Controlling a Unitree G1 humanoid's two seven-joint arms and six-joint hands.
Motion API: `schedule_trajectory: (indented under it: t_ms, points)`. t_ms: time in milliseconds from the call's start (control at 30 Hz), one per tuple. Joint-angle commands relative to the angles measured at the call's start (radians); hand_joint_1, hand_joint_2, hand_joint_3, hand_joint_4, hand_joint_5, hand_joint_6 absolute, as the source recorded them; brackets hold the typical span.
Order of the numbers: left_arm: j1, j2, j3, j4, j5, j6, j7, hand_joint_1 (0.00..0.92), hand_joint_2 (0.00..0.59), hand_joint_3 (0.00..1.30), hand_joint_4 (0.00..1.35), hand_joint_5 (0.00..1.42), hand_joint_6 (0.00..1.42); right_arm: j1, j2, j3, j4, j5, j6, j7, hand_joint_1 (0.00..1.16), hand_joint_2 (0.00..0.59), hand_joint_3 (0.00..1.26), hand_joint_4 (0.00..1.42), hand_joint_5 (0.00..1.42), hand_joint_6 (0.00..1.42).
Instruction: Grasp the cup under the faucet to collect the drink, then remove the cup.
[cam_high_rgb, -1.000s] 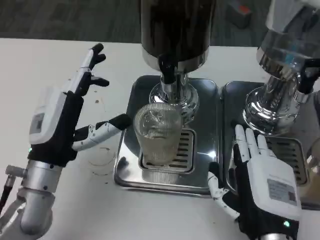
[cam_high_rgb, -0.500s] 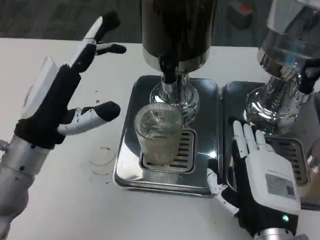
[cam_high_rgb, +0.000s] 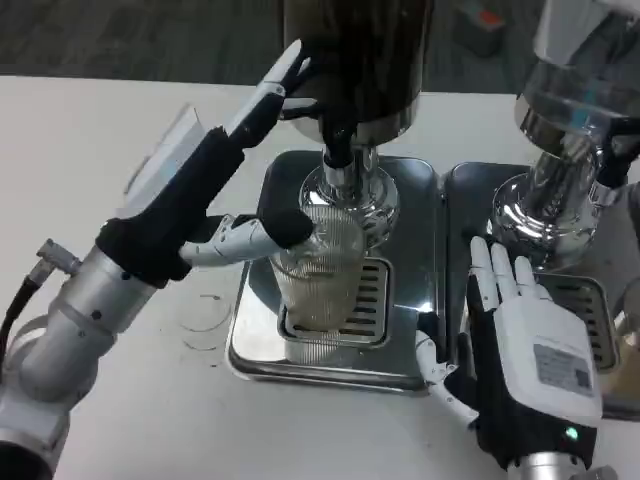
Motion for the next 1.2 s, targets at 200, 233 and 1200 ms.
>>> schedule_trajectory:
  t_ms: [200, 233, 1200]
  points:
    - [-0.021, -0.025, 0.003, 0.01, 0.02, -0.011, -0.066, 0.0, 0.087, 0.0, 0.03, 0.28, 0.21, 0.02, 0.025, -0.009, -0.006, 0.001, 0.016, -0.03, 0.32, 0.496, 0.0, 0.0, 0.0, 0.1]
    - [-0.019, -0.025, 0.002, 0.005, 0.021, -0.014, -0.069, 0.0, 0.088, 0.0, 0.04, 0.28, 0.22, 0.021, 0.025, -0.01, -0.007, 0.001, 0.016, -0.031, 0.32, 0.496, 0.0, 0.0, 0.0, 0.1]
    - [0.013, 0.069, 0.018, -0.14, 0.565, -0.04, 0.265, 0.0, 0.096, 0.08, 0.1, 0.34, 0.25, -0.005, 0.018, -0.028, 0.01, 0.027, 0.001, -0.021, 0.32, 0.496, 0.0, 0.0, 0.0, 0.1]
